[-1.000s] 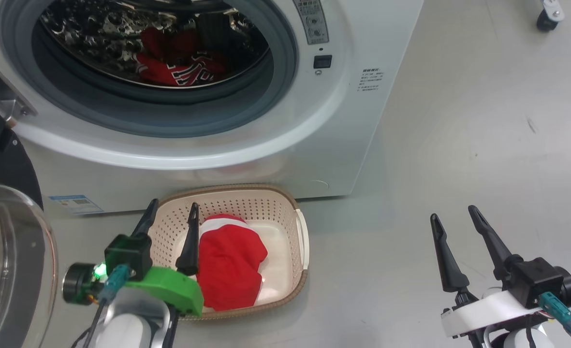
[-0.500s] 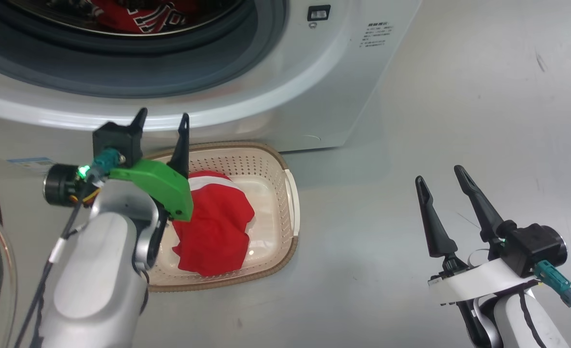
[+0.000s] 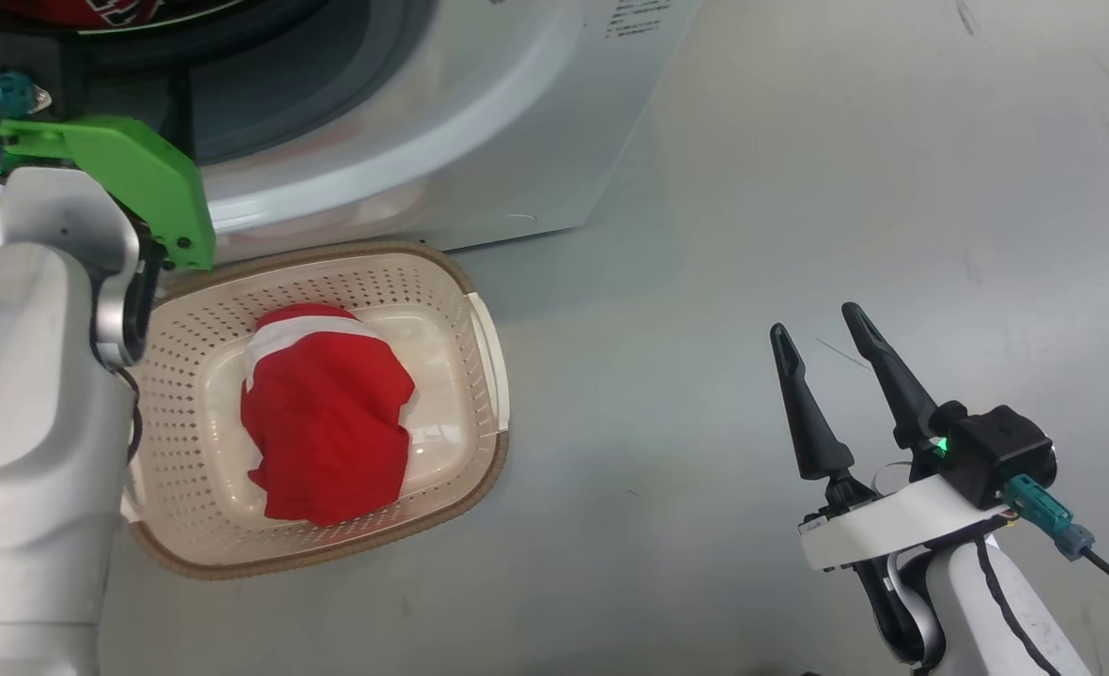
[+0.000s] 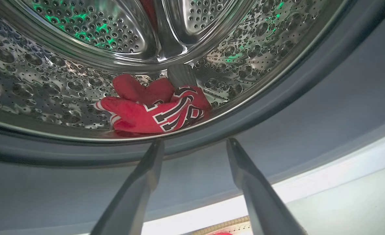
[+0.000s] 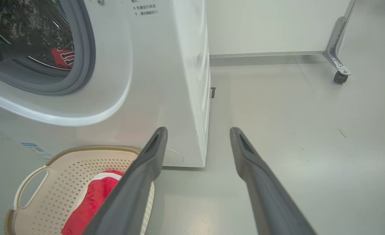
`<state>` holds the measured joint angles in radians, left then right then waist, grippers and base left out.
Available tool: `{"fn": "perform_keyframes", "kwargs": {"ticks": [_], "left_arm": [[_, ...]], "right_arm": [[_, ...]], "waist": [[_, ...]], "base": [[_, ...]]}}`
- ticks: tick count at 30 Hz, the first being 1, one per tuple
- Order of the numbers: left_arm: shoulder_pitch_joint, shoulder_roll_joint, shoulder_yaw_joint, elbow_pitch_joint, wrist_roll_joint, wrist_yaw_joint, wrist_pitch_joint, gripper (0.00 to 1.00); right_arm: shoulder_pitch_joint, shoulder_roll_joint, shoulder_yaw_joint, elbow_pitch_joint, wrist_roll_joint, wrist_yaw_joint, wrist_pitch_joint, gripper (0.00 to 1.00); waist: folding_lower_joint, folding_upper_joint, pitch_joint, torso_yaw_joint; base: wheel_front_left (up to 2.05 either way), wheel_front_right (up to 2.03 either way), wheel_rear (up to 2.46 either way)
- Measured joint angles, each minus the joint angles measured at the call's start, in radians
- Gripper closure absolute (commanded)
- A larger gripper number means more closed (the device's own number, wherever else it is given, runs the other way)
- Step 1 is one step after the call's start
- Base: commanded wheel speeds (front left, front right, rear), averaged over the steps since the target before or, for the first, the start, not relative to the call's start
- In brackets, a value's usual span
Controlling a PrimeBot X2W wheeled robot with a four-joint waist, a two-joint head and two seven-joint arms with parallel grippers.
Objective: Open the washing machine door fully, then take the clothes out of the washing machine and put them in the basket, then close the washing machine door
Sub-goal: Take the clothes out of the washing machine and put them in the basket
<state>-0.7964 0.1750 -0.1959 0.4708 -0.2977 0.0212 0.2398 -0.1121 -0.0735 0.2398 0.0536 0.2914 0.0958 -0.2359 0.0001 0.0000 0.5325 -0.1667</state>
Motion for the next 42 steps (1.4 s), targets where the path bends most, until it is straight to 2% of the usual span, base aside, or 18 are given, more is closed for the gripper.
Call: {"fn": "perform_keyframes", "kwargs": {"ticks": [5,13,22,34,35,36,37,42], "left_arm": [[-0.073,0.020,0.009,0.041,0.000,-0.008,0.047,0.00],[-0.225,0.103,0.019,0.069,0.029,-0.016,0.133,0.00],[-0.304,0.169,0.016,0.121,0.058,-0.018,0.246,0.00],[-0.316,0.171,0.033,0.200,0.064,0.006,0.312,0.00],[-0.321,0.171,0.034,0.203,0.064,0.008,0.317,0.20],[-0.326,0.171,0.033,0.205,0.064,0.009,0.322,0.63],[-0.330,0.171,0.033,0.209,0.064,0.010,0.322,1.00],[-0.335,0.153,0.056,0.221,0.043,0.018,0.298,1.00]], "right_arm": [[-0.019,0.002,0.003,0.013,0.009,0.002,-0.007,0.00],[-0.032,0.011,0.017,0.037,0.028,0.009,-0.007,0.00],[-0.080,0.018,0.030,0.054,0.047,0.016,-0.009,0.00],[-0.125,0.021,0.024,0.069,0.062,0.018,-0.016,0.00],[-0.130,0.022,0.024,0.069,0.062,0.018,-0.016,0.00],[-0.132,0.023,0.024,0.069,0.062,0.018,-0.016,0.00],[-0.134,0.023,0.024,0.069,0.062,0.018,-0.016,0.00],[-0.147,0.024,0.019,0.071,0.062,0.018,-0.016,0.00]], "waist": [[0.0000,0.0000,0.018,-0.044],[0.0000,0.0000,0.061,-0.093],[0.0000,0.0000,0.122,-0.133],[0.0000,0.0000,0.160,-0.146],[0.0000,0.0000,0.161,-0.146],[0.0000,0.0000,0.162,-0.146],[0.0000,0.0000,0.162,-0.145],[0.0000,0.0000,0.162,-0.140]], "base": [[0.00,0.00,0.00],[0.00,0.00,0.00],[0.00,0.00,0.00],[0.00,0.00,0.00],[0.00,0.00,0.00],[0.00,0.00,0.00],[0.00,0.00,0.00],[0.00,0.00,0.00]]}}
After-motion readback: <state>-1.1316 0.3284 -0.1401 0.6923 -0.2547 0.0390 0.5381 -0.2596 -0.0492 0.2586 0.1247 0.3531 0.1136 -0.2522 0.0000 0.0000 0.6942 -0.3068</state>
